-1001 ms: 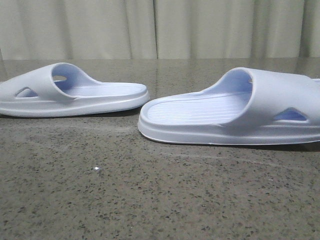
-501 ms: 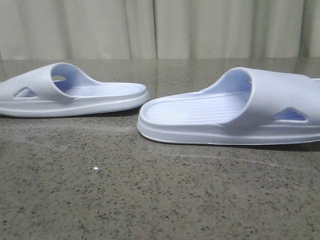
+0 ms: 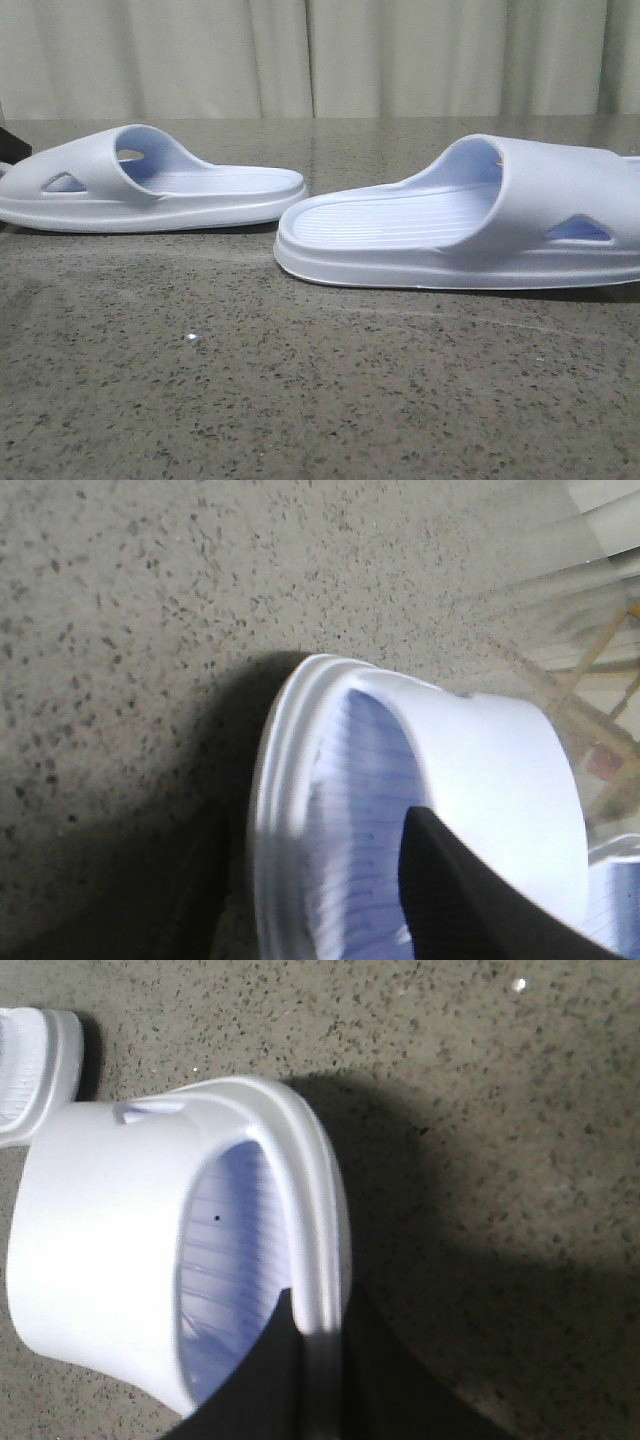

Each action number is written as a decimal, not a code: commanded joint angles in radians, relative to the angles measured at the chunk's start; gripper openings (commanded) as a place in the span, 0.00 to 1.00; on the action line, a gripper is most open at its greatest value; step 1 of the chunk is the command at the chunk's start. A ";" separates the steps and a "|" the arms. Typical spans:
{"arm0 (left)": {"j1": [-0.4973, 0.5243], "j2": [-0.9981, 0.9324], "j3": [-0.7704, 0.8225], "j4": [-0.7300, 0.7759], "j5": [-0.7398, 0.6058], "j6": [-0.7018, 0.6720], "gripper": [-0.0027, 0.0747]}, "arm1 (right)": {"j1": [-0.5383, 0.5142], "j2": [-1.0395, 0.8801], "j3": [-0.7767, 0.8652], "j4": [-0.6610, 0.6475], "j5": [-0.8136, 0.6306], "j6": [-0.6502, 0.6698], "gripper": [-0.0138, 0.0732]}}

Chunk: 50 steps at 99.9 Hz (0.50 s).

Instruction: Insert blue slippers together front up

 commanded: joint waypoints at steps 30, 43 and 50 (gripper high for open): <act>-0.010 -0.025 -0.041 -0.052 0.046 0.006 0.05 | -0.001 -0.014 -0.018 0.047 0.009 -0.022 0.04; 0.009 -0.058 -0.041 -0.048 0.044 0.019 0.05 | -0.003 -0.014 -0.019 0.047 0.000 -0.026 0.04; 0.035 -0.088 -0.041 -0.038 0.044 0.025 0.05 | -0.003 -0.014 -0.019 0.048 -0.006 -0.026 0.04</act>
